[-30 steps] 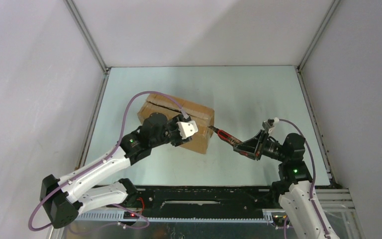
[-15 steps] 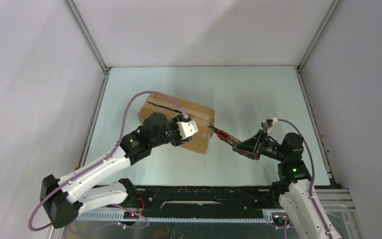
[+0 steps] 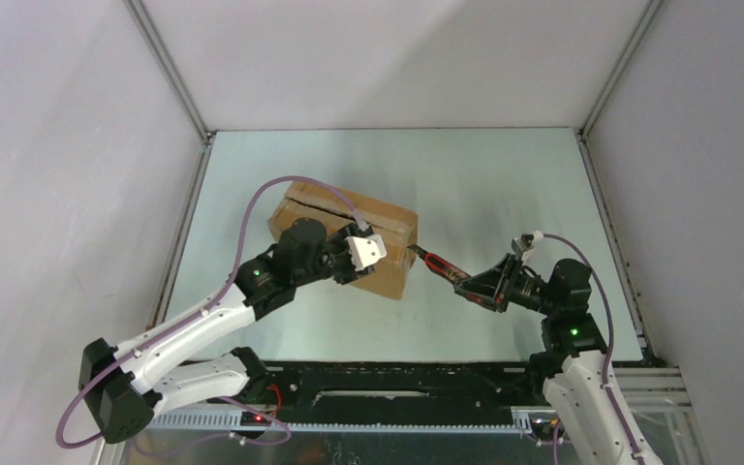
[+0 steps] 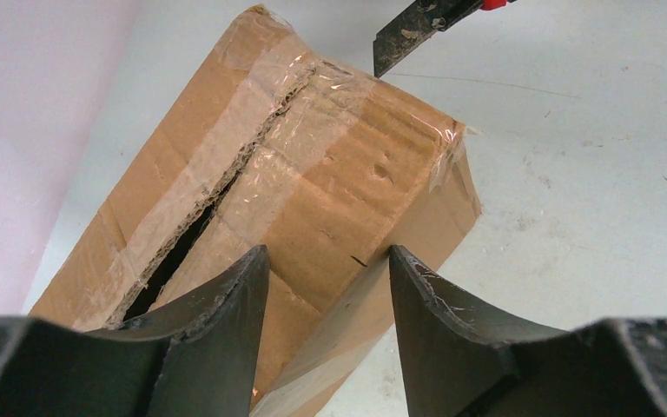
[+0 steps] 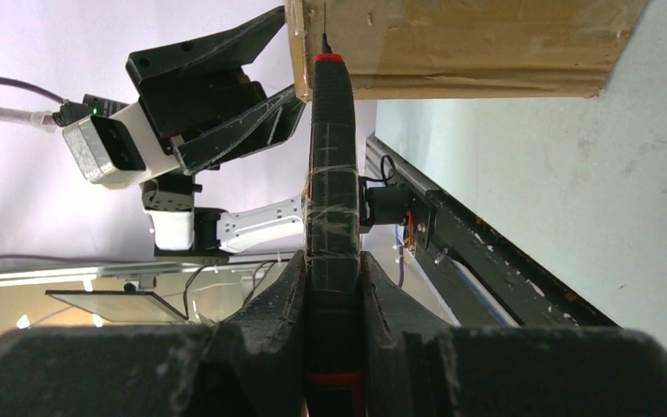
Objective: Unpack the express box
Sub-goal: Cut the express box at the center of the board.
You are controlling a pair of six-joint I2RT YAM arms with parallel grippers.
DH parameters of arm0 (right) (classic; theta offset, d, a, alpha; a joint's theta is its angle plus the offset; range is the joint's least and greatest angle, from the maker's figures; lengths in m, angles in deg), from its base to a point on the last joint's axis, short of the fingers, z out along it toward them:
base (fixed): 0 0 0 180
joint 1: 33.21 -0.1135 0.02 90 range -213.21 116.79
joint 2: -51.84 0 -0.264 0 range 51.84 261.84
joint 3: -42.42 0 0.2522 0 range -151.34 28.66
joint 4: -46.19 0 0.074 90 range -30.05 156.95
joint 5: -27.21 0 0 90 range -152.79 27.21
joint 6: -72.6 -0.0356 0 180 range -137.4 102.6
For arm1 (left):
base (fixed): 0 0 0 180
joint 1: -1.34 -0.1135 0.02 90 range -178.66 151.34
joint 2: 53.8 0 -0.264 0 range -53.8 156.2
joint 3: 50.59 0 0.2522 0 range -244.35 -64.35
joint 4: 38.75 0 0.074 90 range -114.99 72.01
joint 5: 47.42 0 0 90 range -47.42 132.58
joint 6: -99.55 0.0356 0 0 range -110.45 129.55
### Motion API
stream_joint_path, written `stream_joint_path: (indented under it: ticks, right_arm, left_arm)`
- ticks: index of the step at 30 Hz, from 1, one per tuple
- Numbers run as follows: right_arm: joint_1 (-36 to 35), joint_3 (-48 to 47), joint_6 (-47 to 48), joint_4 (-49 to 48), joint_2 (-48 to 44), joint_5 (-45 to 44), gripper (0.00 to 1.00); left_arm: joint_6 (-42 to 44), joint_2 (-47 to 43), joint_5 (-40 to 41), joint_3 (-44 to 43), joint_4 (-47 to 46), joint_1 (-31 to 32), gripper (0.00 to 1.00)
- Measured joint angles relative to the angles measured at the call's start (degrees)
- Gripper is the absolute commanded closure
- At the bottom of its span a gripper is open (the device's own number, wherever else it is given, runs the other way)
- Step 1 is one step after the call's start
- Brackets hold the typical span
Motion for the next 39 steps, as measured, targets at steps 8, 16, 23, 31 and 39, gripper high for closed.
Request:
stream_joint_path:
  ticks: [8, 16, 23, 31, 39]
  right_arm:
    - [0.68, 0.81, -1.31, -0.94, -0.55, -0.02, 1.0]
    - [-1.11, 2.01, -3.91, -5.09, 0.39, 0.11, 1.0]
    - [-4.35, 4.68, -8.55, -12.98, 2.8, -0.76, 1.0]
    - [0.57, 5.03, -8.9, -10.36, -0.26, 3.08, 1.0]
    - [1.53, 4.92, -7.19, -7.3, -1.14, 4.74, 1.0]
  left_arm:
    - [0.0, 0.22, -0.02, -0.11, -0.09, 0.0, 0.45]
    - [-0.02, 0.68, -0.42, -0.33, -0.17, 0.0, 0.45]
    - [-0.02, 0.81, -0.33, -0.44, -0.11, -0.04, 0.45]
    - [-0.02, 1.14, -0.68, -0.66, -0.17, -0.09, 0.46]
    - [-0.02, 1.14, -0.72, -0.66, -0.17, -0.09, 0.46]
